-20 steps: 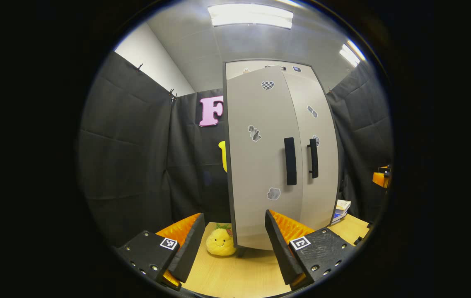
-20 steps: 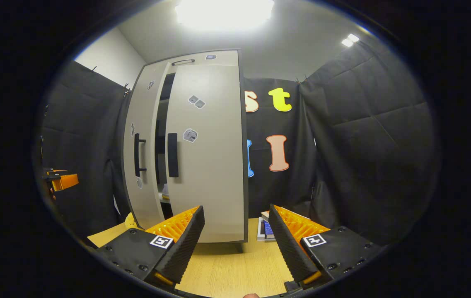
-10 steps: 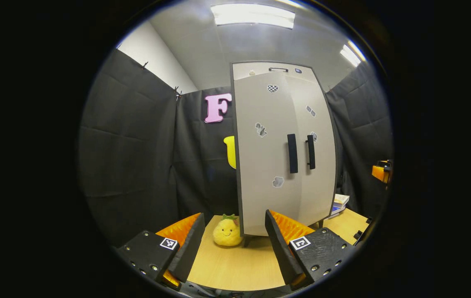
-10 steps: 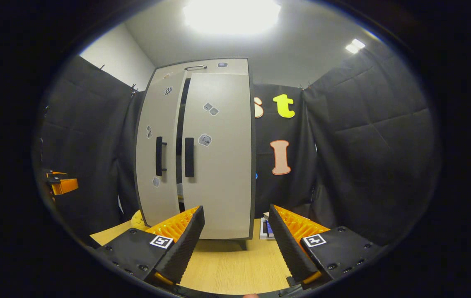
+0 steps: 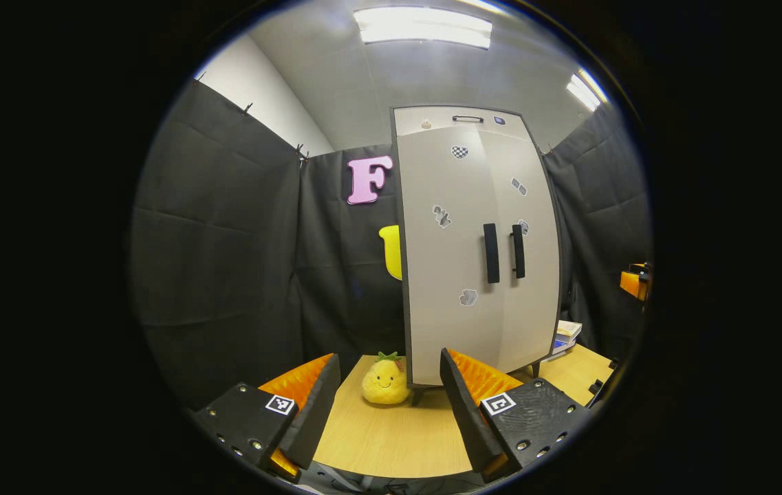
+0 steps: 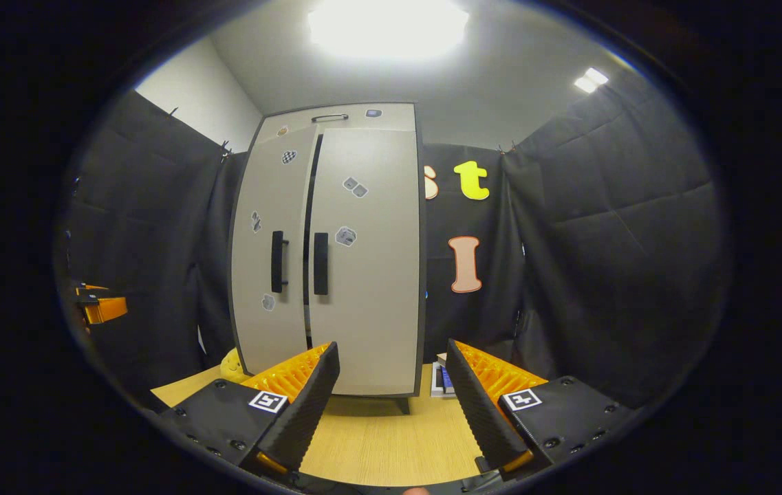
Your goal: Grab one shoe with the right hand and put it into the shoe cabinet, grab the other shoe with the left hand and put it into the shoe cabinet; then close the right door with the right hand and the left door with the left hand.
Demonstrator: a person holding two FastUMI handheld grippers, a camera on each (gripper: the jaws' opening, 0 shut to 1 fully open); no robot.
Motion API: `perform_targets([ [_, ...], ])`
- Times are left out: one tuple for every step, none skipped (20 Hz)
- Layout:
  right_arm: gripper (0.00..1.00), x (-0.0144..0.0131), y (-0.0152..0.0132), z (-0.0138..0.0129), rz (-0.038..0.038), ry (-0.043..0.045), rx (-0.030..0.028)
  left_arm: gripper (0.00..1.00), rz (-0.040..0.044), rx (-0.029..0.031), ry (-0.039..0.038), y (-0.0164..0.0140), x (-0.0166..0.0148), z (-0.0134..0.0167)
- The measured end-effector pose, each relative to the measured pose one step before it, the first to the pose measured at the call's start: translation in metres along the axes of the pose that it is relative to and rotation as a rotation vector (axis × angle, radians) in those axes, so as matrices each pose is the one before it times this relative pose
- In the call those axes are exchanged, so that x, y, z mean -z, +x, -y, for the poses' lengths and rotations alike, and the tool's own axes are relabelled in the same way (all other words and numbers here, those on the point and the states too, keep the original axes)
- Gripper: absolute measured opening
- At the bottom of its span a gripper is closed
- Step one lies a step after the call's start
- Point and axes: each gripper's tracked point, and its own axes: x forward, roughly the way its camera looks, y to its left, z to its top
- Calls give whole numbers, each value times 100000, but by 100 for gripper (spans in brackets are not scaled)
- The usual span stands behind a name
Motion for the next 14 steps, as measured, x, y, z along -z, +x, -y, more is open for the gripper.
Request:
perform_targets([
  [98,-44,-49,22,210,-68,246,79,158,85,-90,0,-44,-55],
  [98,-58,-52,47,188,-40,285,79,-36,72,-73,-93,59,-10],
  [98,-53,-17,16,153,115,117,79,-33,-3,-62,39,-36,-32],
  [98,-73,-98,-38,193,207,41,79,-65,55,127,-97,23,-46],
  [98,83,-58,24,23,147,172,79,17,-130,229,-16,-22,-83],
  [98,-14,-45,-24,-118,44,33,79,50,6,247,-44,8,-71],
  [98,67,90,-91,61,3,20,79,-44,-166,219,23,-1,-79],
  [98,2,-1,-44,55,-73,28,79,-8,-128,148,-81,41,-138],
  [98,5,-20,-54,32,-106,-60,79,36,-32,43,47,-54,-18],
  [98,-48,50,-58,182,-111,-31,79,98,-112,55,-119,-1,-26],
  [98,44,-1,-61,-24,-110,-64,79,81,-154,81,48,-33,-71],
  [98,-9,51,-73,0,-13,-57,79,90,-168,107,-63,12,-115],
  [98,-56,55,-13,126,-30,-29,79,85,-58,135,80,-30,-29],
  [98,-43,-49,8,14,-58,50,79,47,-105,194,-40,-86,-22],
])
